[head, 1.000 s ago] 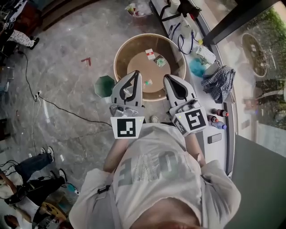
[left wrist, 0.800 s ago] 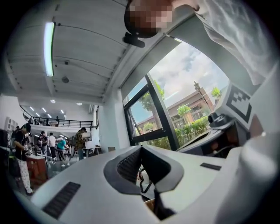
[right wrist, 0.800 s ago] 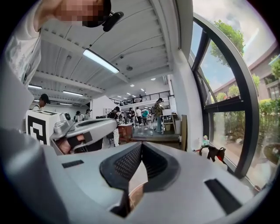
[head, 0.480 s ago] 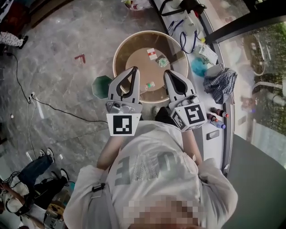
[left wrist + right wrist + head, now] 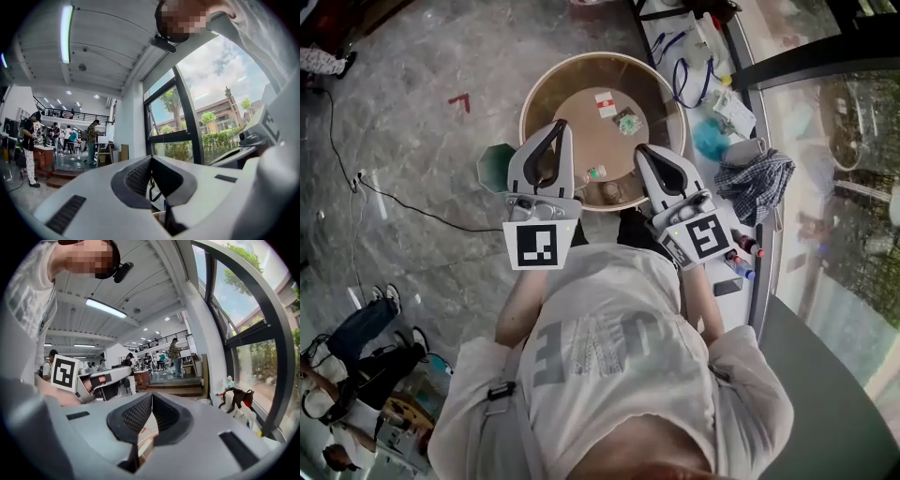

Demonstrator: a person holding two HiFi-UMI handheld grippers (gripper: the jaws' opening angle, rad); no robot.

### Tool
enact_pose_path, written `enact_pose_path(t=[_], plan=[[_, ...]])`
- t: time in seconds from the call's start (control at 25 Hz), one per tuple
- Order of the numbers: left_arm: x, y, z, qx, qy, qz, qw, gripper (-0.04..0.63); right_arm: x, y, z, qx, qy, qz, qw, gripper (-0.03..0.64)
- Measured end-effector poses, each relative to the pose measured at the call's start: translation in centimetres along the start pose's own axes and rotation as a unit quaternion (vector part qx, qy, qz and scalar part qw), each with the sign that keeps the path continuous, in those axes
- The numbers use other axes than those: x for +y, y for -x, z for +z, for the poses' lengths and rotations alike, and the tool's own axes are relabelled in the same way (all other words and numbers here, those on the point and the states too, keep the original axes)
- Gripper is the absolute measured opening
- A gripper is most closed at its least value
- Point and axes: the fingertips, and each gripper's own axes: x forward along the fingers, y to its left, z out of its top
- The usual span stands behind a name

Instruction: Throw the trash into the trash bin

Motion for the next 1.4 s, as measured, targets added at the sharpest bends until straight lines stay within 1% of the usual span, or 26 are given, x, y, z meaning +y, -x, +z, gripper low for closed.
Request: enact_pose_path(t=[0.08, 0.16, 0.28, 0.4, 0.48, 0.52, 0.56, 0.6, 0.68, 0.72, 0.8, 0.84, 0.88, 1.0, 1.08, 1.16, 1.2, 1.24, 1.32, 1.4], plan=[[0.3, -0.4, -0.4, 0.006, -0.006, 0.015, 0.9999, 0.011, -0.9, -0.4, -0.4, 0.010, 0.014, 0.017, 1.000, 0.014], [0.8, -0.5, -0.8, 0.007, 0.002, 0.036, 0.9993, 0.011, -1.3, -0.9, -0.7, 0.020, 0.031, 0.038, 0.999, 0.014], [1.1, 0.0, -1.1, 0.007, 0.004, 0.062, 0.9980, 0.011, -0.9, -1.7, -1.6, 0.036, 0.047, 0.083, 0.995, 0.015], [1.4, 0.5, -1.7, 0.008, 0.004, 0.078, 0.9969, 0.011, 0.0, -3.2, -2.6, 0.049, 0.057, 0.134, 0.988, 0.017], [1.7, 1.0, -2.6, 0.013, 0.010, 0.089, 0.9959, 0.011, 1.0, -4.5, -3.9, 0.070, 0.070, 0.174, 0.980, 0.023], [1.8, 1.3, -3.1, 0.017, 0.010, 0.093, 0.9954, 0.011, 1.6, -5.1, -4.9, 0.088, 0.086, 0.198, 0.972, 0.067], [1.9, 1.5, -3.6, 0.019, 0.009, 0.098, 0.9950, 0.011, 2.2, -5.8, -6.0, 0.105, 0.111, 0.220, 0.964, 0.184], [2.1, 1.6, -4.0, 0.021, 0.010, 0.104, 0.9943, 0.011, 2.6, -6.6, -7.3, 0.115, 0.141, 0.237, 0.954, 0.287], [2.7, 1.9, -5.2, 0.022, 0.018, 0.123, 0.9920, 0.011, 3.0, -7.8, -10.5, 0.144, 0.191, 0.270, 0.933, 0.305], [3.0, 2.2, -6.0, 0.024, 0.026, 0.135, 0.9902, 0.011, 3.1, -8.2, -12.7, 0.171, 0.203, 0.290, 0.919, 0.307], [3.8, 3.1, -7.9, 0.034, 0.045, 0.162, 0.9851, 0.011, 3.2, -8.3, -18.3, 0.229, 0.206, 0.332, 0.892, 0.307], [4.2, 3.8, -8.9, 0.040, 0.055, 0.175, 0.9821, 0.011, 3.2, -8.0, -21.6, 0.261, 0.211, 0.350, 0.875, 0.307], [4.6, 4.5, -10.0, 0.045, 0.063, 0.187, 0.9794, 0.011, 3.2, -7.6, -24.9, 0.295, 0.219, 0.366, 0.855, 0.307], [5.8, 5.9, -13.3, 0.061, 0.069, 0.205, 0.9744, 0.011, 2.7, -6.2, -33.9, 0.381, 0.244, 0.408, 0.793, 0.307], [6.8, 6.5, -15.7, 0.077, 0.069, 0.211, 0.9719, 0.011, 2.2, -5.9, -38.8, 0.426, 0.261, 0.423, 0.756, 0.307], [7.7, 7.5, -17.9, 0.093, 0.075, 0.222, 0.9676, 0.011, 1.9, -5.1, -42.4, 0.461, 0.284, 0.435, 0.720, 0.307], [8.0, 8.0, -18.7, 0.100, 0.076, 0.227, 0.9658, 0.011, 2.0, -4.5, -43.7, 0.470, 0.293, 0.440, 0.707, 0.305], [8.4, 8.5, -19.3, 0.105, 0.075, 0.230, 0.9645, 0.011, 2.1, -4.2, -44.8, 0.475, 0.300, 0.443, 0.699, 0.305], [9.4, 9.2, -20.6, 0.107, 0.071, 0.240, 0.9621, 0.011, 2.1, -4.4, -46.9, 0.480, 0.313, 0.443, 0.689, 0.305], [10.4, 9.7, -21.6, 0.106, 0.078, 0.255, 0.9580, 0.011, 1.9, -5.0, -48.9, 0.488, 0.325, 0.439, 0.681, 0.305]])
